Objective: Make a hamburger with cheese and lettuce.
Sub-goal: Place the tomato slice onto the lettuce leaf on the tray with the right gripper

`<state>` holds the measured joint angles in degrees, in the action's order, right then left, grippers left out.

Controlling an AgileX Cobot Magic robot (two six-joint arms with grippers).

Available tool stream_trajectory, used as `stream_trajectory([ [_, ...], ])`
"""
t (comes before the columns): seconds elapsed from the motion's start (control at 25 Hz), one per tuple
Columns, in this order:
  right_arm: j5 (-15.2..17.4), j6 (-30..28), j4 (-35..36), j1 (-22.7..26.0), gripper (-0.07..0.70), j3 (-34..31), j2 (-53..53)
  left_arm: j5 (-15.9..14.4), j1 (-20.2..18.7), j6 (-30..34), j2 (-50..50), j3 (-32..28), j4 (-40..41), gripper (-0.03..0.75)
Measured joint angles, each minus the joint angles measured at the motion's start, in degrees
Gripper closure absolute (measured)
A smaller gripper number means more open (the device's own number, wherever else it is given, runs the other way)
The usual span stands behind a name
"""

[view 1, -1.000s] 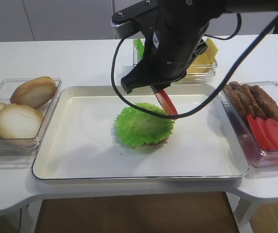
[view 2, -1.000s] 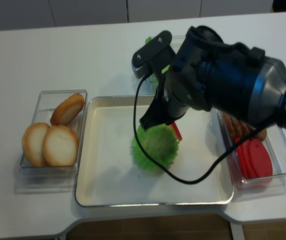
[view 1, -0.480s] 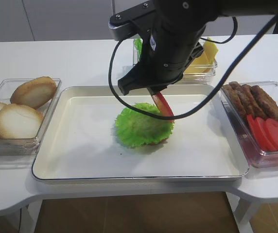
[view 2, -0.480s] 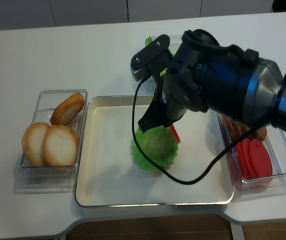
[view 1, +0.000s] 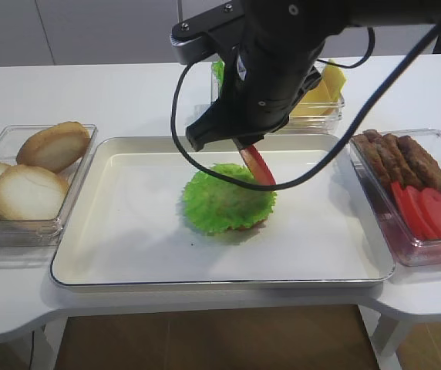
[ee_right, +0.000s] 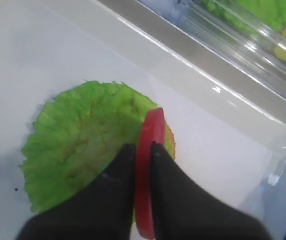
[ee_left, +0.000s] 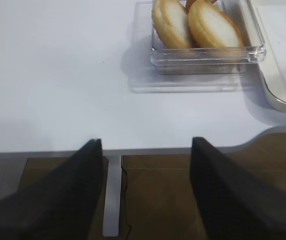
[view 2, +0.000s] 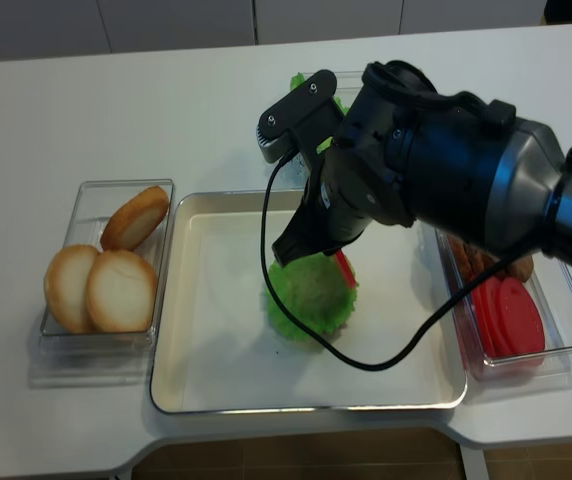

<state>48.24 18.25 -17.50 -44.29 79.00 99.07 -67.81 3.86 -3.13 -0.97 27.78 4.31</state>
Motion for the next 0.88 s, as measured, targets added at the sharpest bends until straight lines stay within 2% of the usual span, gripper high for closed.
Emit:
stream_trajectory([
  [0.88,-0.50,0.00,-1.10,-0.09,0.557,0.00,1.16,0.00,0.00,0.00,0.00,0.00,0.00,0.300],
])
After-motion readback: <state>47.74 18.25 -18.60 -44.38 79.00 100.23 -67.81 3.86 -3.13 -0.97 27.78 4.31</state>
